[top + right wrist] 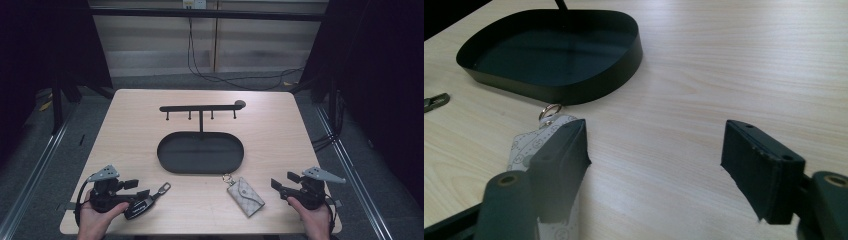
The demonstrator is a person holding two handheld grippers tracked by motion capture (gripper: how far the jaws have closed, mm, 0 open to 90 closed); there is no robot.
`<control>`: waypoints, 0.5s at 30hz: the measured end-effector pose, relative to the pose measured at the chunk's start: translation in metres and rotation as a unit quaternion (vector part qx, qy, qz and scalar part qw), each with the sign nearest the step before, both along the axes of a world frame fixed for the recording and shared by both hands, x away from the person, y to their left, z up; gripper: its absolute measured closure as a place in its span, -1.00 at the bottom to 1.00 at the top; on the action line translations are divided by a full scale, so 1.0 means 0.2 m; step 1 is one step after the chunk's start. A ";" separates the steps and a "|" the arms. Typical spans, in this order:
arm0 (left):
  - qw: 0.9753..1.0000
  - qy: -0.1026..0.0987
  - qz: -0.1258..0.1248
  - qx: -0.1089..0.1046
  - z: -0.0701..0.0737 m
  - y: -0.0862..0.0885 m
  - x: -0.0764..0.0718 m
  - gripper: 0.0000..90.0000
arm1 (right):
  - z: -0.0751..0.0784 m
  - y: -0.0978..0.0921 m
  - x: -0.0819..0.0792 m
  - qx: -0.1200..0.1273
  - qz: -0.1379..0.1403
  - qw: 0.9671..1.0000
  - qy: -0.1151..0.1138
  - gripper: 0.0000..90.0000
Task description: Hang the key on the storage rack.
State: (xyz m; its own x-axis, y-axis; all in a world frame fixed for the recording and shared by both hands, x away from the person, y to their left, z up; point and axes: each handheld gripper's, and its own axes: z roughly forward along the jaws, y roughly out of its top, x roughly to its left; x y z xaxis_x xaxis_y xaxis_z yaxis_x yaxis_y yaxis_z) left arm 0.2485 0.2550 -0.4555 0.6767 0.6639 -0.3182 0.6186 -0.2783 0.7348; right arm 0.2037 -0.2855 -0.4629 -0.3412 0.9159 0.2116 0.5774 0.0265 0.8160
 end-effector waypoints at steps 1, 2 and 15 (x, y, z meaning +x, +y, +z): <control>1.000 0.002 -0.001 0.003 0.00 -0.01 0.00 -0.23 | 0.00 0.01 0.00 -0.001 0.001 1.000 0.002 -0.46; 1.000 0.002 -0.001 0.005 0.00 -0.01 0.00 -0.22 | 0.00 0.01 0.00 -0.004 0.002 1.000 0.005 -0.46; 1.000 0.017 -0.010 0.024 0.00 -0.03 0.02 -0.28 | -0.01 -0.01 0.00 0.019 -0.003 1.000 0.020 -0.46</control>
State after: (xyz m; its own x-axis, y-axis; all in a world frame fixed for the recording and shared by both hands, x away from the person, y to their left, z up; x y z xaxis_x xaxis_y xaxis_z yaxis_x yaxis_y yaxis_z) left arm 0.2527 0.2496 -0.4558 0.6796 0.6649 -0.3099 0.6368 -0.3250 0.6992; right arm 0.2033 -0.2879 -0.4639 -0.3270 0.9090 0.2586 0.6091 -0.0065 0.7930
